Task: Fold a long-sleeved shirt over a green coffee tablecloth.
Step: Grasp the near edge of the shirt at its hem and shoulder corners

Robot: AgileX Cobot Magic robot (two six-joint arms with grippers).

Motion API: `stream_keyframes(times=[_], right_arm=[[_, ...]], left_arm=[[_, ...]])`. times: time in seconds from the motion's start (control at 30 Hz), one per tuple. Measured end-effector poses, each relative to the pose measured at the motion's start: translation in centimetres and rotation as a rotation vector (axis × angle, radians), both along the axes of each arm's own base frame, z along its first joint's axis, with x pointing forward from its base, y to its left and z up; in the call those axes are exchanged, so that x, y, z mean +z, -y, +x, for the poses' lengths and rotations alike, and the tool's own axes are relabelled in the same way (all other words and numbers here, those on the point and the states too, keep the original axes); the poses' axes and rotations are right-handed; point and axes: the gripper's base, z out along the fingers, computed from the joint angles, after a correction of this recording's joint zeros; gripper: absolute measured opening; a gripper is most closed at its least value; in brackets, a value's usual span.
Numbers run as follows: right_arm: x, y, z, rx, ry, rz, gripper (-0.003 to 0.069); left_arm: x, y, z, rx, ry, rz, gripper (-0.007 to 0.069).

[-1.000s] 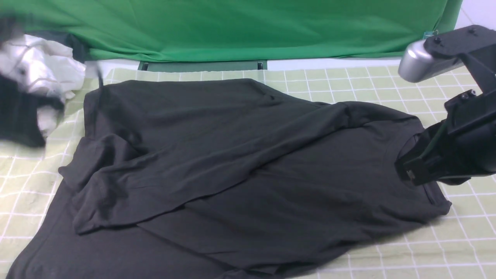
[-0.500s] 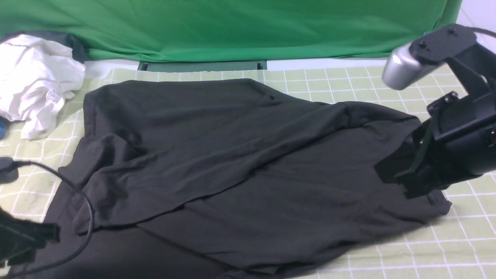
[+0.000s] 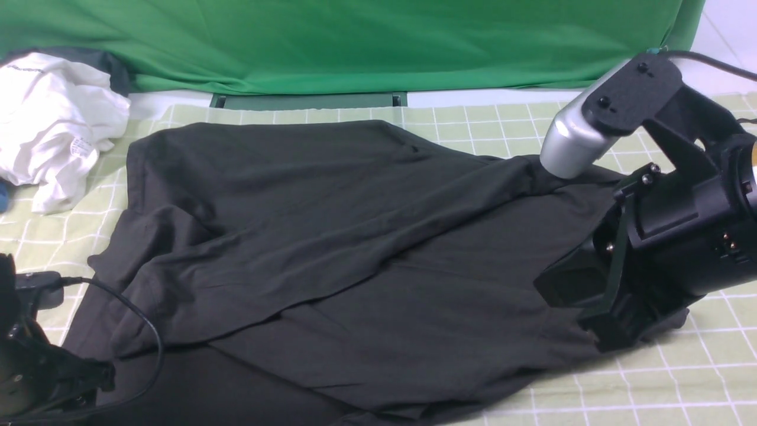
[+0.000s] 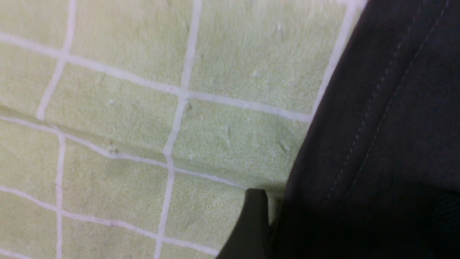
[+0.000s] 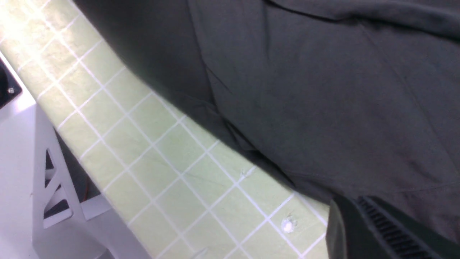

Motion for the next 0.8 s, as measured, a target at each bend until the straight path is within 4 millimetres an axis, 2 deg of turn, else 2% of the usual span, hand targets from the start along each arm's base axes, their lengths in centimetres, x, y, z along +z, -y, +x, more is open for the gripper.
stream_keyframes(times=[0.1, 0.17, 0.23, 0.27, 0.3, 0.33, 0.47, 0.7, 0.8], right_arm=[[0.0, 0.0, 0.0, 0.000, 0.001, -0.001, 0.0043], [0.0, 0.0, 0.0, 0.001, 0.000, -0.001, 0.0047], [0.0, 0.0, 0.0, 0.002, -0.003, -0.005, 0.0049], [0.0, 0.0, 0.0, 0.003, -0.004, -0.006, 0.0049], [0.0, 0.1, -0.1, 0.006, -0.007, -0.010, 0.0049], [0.0, 0.1, -0.1, 0.011, -0.008, -0.014, 0.0049], [0.0, 0.2, -0.4, 0.044, -0.019, -0.041, 0.0049], [-0.1, -0.3, -1.0, 0.144, -0.012, -0.099, 0.0052], [-1.4, -2.0, -1.3, 0.244, -0.017, -0.170, 0.0085]], left_arm=[[-0.2, 0.1, 0.1, 0.007, -0.008, -0.008, 0.0559], [-0.3, 0.2, 0.2, 0.025, -0.009, -0.026, 0.0435], [-0.3, 0.3, 0.3, 0.039, -0.004, -0.040, 0.0254], [-0.3, 0.3, 0.3, 0.039, -0.005, -0.040, 0.0237], [-0.3, 0.3, 0.3, 0.035, -0.006, -0.037, 0.0140], [-0.3, 0.3, 0.4, 0.035, -0.012, -0.035, 0.0079], [0.2, 0.1, 0.5, 0.035, -0.057, -0.023, 0.0024], [4.1, 0.8, -0.7, 0.017, 0.036, -0.074, 0.0022], [5.6, 1.3, -1.7, 0.008, 0.073, -0.101, 0.0022]])
